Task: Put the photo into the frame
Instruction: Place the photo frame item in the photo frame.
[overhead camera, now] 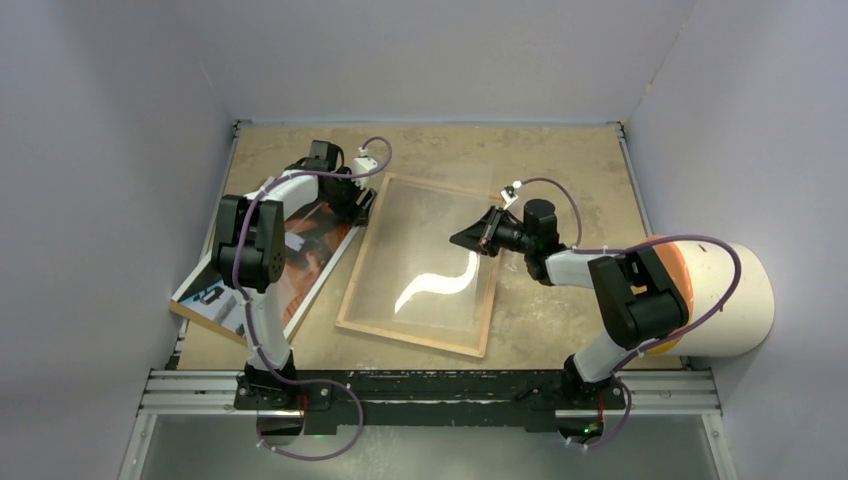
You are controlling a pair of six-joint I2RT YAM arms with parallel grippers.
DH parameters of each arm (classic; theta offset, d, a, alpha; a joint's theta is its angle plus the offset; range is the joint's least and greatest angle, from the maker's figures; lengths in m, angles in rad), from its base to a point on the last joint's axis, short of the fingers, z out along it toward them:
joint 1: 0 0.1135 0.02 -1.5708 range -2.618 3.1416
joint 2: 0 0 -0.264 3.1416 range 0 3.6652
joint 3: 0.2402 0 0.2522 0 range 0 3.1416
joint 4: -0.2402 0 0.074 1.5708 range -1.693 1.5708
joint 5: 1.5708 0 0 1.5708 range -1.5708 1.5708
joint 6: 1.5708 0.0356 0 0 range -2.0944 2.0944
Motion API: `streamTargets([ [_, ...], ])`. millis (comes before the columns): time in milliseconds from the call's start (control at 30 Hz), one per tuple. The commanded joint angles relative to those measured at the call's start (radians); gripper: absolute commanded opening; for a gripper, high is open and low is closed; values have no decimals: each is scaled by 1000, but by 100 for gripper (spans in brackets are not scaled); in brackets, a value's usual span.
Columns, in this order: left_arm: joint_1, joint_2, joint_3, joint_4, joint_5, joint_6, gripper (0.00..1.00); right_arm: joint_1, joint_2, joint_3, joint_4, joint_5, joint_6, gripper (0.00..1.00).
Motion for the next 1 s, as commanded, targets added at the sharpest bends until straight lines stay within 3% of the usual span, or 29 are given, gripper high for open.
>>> streamTargets([
  [0, -1, 10, -43, -151, 22, -11, 64, 5, 13, -18, 34, -15, 1, 0],
  [200, -1, 8, -48, -146, 22, -8, 64, 3, 15, -26, 23, -4, 3, 0],
  [467, -1, 10, -52, -142, 27, -10, 63, -3, -48, -1, -114, 38, -76, 0],
  [967, -1, 11, -57, -138, 27, -11, 62, -5, -18, -14, -104, 39, -70, 0],
])
